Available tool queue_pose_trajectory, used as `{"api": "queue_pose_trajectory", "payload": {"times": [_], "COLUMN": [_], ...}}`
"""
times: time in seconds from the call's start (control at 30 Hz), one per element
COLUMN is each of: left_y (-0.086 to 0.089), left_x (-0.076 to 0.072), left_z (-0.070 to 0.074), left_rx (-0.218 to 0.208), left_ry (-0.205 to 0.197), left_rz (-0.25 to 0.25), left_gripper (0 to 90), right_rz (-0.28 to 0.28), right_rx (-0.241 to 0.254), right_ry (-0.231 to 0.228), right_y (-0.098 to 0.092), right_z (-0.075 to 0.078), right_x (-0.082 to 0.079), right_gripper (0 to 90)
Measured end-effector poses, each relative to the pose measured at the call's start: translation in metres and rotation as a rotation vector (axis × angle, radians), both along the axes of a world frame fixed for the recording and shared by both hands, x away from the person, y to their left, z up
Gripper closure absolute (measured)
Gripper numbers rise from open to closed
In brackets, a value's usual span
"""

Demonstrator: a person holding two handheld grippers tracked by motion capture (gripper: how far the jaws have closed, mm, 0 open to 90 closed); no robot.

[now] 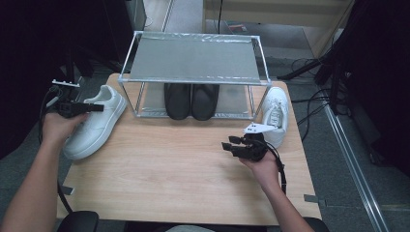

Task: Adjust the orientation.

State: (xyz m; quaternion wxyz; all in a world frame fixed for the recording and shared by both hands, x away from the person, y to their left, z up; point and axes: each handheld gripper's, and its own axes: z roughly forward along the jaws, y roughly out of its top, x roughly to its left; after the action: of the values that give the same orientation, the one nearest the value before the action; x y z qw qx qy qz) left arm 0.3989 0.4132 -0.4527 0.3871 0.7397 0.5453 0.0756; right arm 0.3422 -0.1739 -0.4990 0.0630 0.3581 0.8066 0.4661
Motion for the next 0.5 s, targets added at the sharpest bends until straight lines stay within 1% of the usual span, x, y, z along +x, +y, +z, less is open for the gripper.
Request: {"api": "queue_pose_trajectory", "payload": {"times": [0.03,0.13,0.17,0.2,0.27,0.37,0.4,0.43,0.47,0.5], "left_y": [-0.003,-0.009,-0.009,-0.012,-0.016,-0.018,-0.018,-0.019,-0.020,-0.020], "left_x": [-0.007,-0.017,-0.017,-0.024,-0.031,-0.043,-0.043,-0.052,-0.057,-0.057], "left_z": [0.003,0.006,0.006,0.009,0.012,0.015,0.015,0.016,0.017,0.017], "left_rx": [-0.003,-0.001,-0.001,0.002,0.002,-0.010,-0.010,-0.027,-0.028,-0.028], "left_ry": [-0.002,-0.009,-0.009,-0.010,-0.012,-0.021,-0.021,-0.033,-0.035,-0.035], "left_rz": [-0.003,-0.003,-0.003,-0.003,-0.001,0.000,0.000,-0.004,-0.007,-0.007], "left_gripper": [83.1,83.1,83.2,83.1,83.2,83.1,83.1,83.2,83.2,83.2], "right_rz": [0.010,0.024,0.024,0.031,0.045,0.058,0.058,0.065,0.067,0.073], "right_rx": [0.001,-0.001,-0.001,0.001,0.000,0.001,0.001,0.001,0.003,0.005], "right_ry": [-0.003,-0.002,-0.002,0.000,-0.001,-0.001,-0.001,0.001,0.000,0.001], "right_y": [0.002,0.006,0.006,0.010,0.013,0.018,0.018,0.020,0.022,0.023], "right_z": [0.001,0.001,0.001,0.001,0.001,0.001,0.001,0.002,0.002,0.002], "right_x": [0.002,0.004,0.004,0.005,0.007,0.009,0.009,0.010,0.010,0.011], "right_gripper": [56.2,56.2,56.2,56.1,56.0,55.9,55.9,55.9,55.9,55.9]}}
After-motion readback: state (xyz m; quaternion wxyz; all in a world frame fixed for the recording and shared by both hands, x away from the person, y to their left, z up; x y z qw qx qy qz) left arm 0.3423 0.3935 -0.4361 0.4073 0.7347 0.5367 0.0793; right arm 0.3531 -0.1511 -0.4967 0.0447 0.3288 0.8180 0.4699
